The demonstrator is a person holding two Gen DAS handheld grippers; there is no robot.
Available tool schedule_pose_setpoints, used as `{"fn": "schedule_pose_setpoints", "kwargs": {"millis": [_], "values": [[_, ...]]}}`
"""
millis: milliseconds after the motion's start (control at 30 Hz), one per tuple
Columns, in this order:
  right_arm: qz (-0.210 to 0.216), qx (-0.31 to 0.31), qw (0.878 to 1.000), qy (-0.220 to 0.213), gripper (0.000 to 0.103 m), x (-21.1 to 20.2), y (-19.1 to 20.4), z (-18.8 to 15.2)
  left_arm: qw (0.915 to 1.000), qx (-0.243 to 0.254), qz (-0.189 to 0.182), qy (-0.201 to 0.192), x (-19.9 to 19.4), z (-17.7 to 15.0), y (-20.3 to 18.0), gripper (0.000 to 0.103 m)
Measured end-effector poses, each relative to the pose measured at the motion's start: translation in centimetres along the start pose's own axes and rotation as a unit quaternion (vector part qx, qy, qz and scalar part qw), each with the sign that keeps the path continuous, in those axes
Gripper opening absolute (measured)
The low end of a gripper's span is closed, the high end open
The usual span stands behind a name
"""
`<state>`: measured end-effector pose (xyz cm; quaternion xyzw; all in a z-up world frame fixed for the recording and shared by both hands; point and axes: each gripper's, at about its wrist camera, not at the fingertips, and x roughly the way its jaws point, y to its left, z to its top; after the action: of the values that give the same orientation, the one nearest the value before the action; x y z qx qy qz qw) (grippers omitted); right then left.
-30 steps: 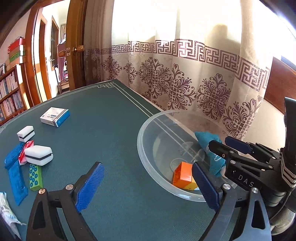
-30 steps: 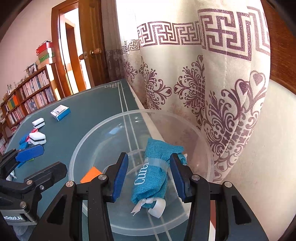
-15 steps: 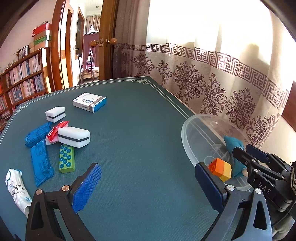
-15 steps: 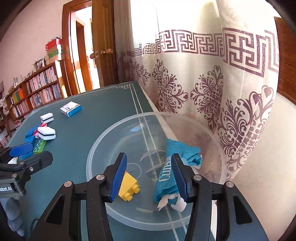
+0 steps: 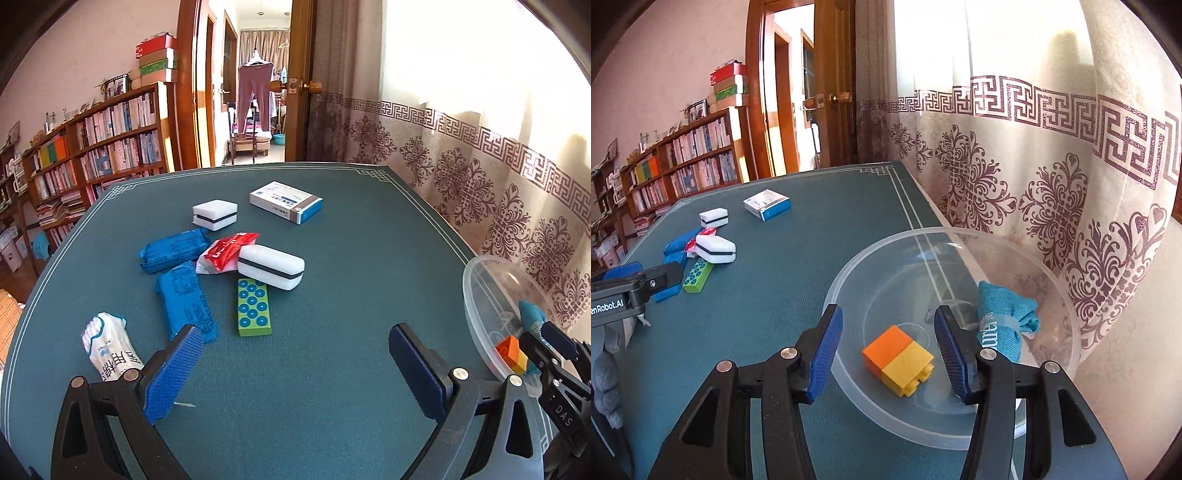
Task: Organize objects
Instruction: 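Open the right tool to release the towel in the bowl, withdraw both tools, then reach the left tool to the white cotton-swab bag and grasp it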
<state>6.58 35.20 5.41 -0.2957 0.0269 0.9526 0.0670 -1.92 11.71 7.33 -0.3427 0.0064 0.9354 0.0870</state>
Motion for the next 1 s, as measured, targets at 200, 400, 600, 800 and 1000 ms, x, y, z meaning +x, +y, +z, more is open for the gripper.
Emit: {"fn": "schedule_pose_setpoints", "kwargs": {"millis": [200,400,600,800,1000], "values": [[0.019,-0.015,1.0,0.001,0.055,0.0,2.1,0.1,0.9988,-0.035,0.035,-0.009,-0.6,0.3,3.2,0.103],[0.044,-0.033,0.998,0.011,0.057,0.7,4.4,-0.1,0.9913,-0.08,0.104,-0.011,-0.6,0.4,7.0,0.103],[0.069,-0.047,0.996,0.014,0.057,1.0,6.6,-0.1,0.9762,-0.155,0.152,0.007,0.2,-0.3,11.3,0.103],[0.085,-0.058,0.994,0.022,0.057,1.6,8.1,-0.2,0.9611,-0.214,0.168,0.049,1.5,-1.9,14.7,0.103],[0.093,-0.065,0.993,0.036,0.057,2.3,9.0,-0.8,0.9553,-0.24,0.159,0.067,1.8,-2.5,16.0,0.103]]}}
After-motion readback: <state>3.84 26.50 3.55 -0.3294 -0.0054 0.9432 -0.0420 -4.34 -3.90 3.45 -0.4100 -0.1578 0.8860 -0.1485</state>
